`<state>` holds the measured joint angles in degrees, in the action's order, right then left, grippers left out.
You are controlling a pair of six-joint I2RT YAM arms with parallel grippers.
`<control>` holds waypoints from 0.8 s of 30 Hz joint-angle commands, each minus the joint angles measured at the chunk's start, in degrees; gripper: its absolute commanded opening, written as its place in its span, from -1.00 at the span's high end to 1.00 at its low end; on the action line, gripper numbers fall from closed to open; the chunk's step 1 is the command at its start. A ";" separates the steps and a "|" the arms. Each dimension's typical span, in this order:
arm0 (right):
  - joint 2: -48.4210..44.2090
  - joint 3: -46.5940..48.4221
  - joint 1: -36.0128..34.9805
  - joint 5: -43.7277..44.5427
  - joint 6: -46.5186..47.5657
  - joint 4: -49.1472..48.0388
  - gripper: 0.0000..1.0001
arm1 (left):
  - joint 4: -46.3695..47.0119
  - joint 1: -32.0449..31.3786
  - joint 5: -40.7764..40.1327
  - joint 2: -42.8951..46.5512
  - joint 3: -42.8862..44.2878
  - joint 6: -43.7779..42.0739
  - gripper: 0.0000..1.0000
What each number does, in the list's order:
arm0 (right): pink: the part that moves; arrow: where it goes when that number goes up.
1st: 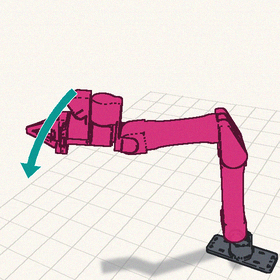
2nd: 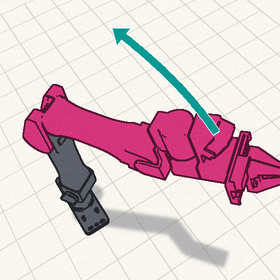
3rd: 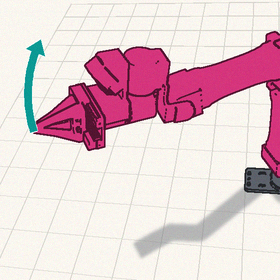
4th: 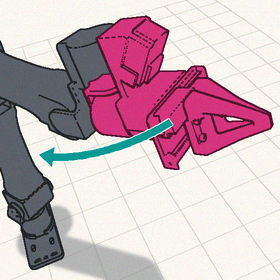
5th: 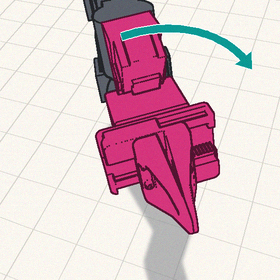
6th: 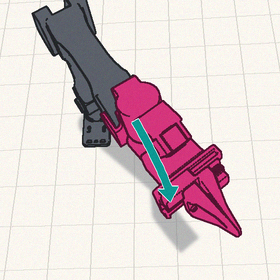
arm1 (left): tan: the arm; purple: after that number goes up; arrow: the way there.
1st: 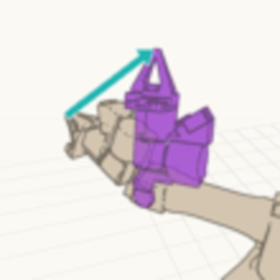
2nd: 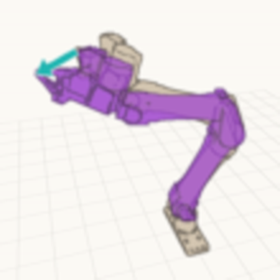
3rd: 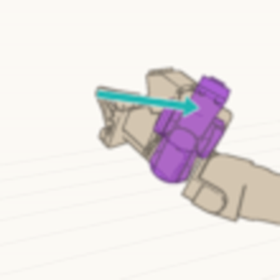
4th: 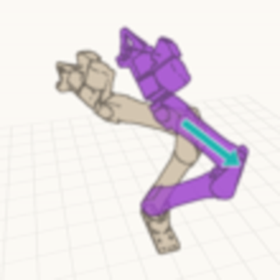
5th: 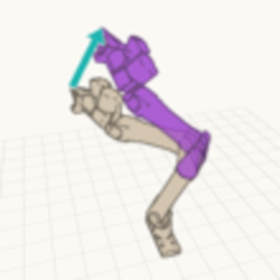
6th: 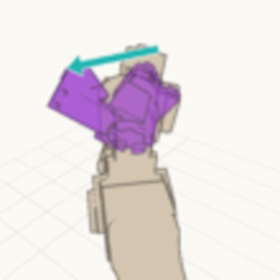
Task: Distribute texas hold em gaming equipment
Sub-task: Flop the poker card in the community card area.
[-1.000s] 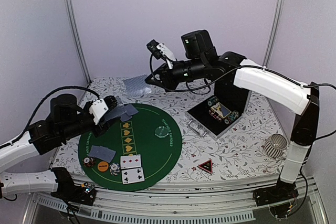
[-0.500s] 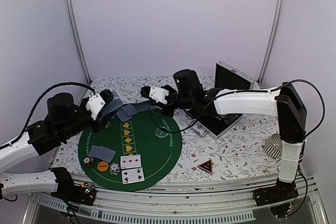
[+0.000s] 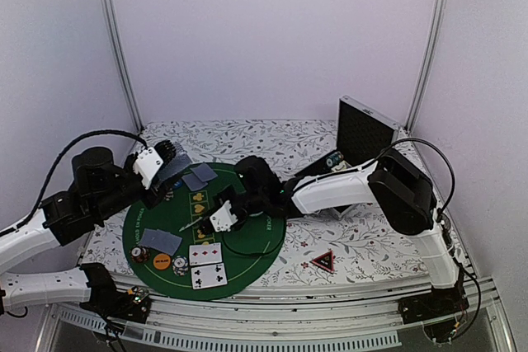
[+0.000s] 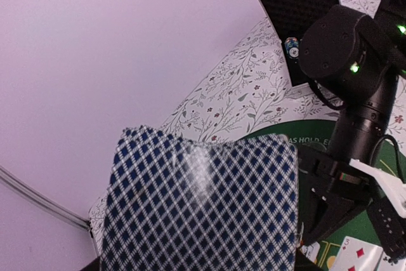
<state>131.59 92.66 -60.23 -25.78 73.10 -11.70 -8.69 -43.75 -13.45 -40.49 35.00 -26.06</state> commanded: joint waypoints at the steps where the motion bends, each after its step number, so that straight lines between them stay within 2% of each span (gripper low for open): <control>1: 2.40 1.20 0.05 -3.03 8.87 4.27 0.98 | 1.90 0.33 0.33 0.28 -0.29 0.55 -0.08; 4: 4.49 1.13 -0.07 -3.66 14.30 8.40 0.98 | 1.82 0.37 0.43 0.26 -0.28 0.66 -0.08; 12: 5.52 0.07 -0.15 -2.73 23.35 10.98 0.98 | 1.79 0.33 0.75 -0.03 -0.29 0.55 -0.08; 24: 5.47 -0.49 -0.11 -3.22 31.70 11.73 0.98 | 1.74 0.40 1.06 -0.23 -0.29 0.40 -0.08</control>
<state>136.29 92.73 -60.47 -28.12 100.77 -2.74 -8.69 -43.75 -12.88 -40.53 34.96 -26.06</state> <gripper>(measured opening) 0.015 0.542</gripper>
